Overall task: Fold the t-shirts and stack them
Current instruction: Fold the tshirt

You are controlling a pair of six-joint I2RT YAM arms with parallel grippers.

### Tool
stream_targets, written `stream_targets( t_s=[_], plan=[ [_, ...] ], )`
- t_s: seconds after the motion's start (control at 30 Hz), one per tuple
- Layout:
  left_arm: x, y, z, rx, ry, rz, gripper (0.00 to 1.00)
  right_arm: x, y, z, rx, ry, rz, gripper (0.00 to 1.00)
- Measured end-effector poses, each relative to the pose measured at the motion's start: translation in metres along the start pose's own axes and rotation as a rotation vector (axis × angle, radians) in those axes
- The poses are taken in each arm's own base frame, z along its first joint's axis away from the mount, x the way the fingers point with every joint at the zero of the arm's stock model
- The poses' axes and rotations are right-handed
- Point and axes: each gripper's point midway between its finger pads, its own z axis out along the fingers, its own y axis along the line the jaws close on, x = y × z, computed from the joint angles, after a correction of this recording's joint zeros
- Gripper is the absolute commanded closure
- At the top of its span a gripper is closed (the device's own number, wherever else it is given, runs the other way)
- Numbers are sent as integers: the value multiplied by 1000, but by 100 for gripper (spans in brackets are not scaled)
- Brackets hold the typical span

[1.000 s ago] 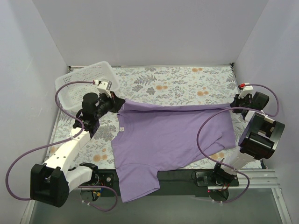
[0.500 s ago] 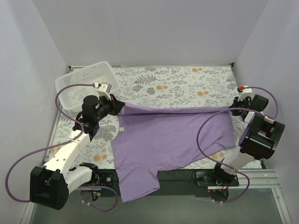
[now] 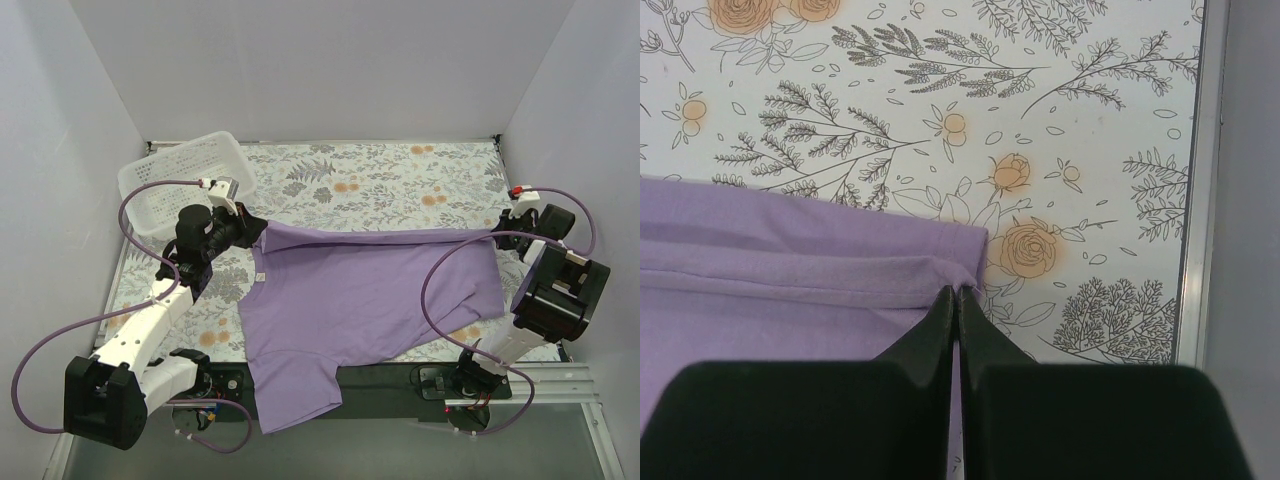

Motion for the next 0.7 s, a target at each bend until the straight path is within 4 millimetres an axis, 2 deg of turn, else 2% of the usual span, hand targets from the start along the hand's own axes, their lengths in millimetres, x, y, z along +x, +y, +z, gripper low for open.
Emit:
stream_targets(
  t_s=[0.1,0.17,0.2,0.33,0.47,0.57,0.7],
  plan=[
    [0,0,0,0,0,-1,100,2,-1,-1,1,2,3,99],
    [0,0,0,1,1,-2,100,3,-2,-1,2,1,3,93],
    [1,0,0,2,2,-3,100,3,-2,-2,3,1,2,83],
    [6,0,0,3,15,-15,100,4,-7,-4,11,1,-9,62],
    [13,0,-1,3,35,-29,100,5,-12,-6,22,1,-9,48],
    [14,-1,-1,11,37,-36,100,6,-13,-7,22,0,-10,42],
    [14,-3,-2,22,42,-43,100,9,-12,-9,4,3,-10,25]
  ],
)
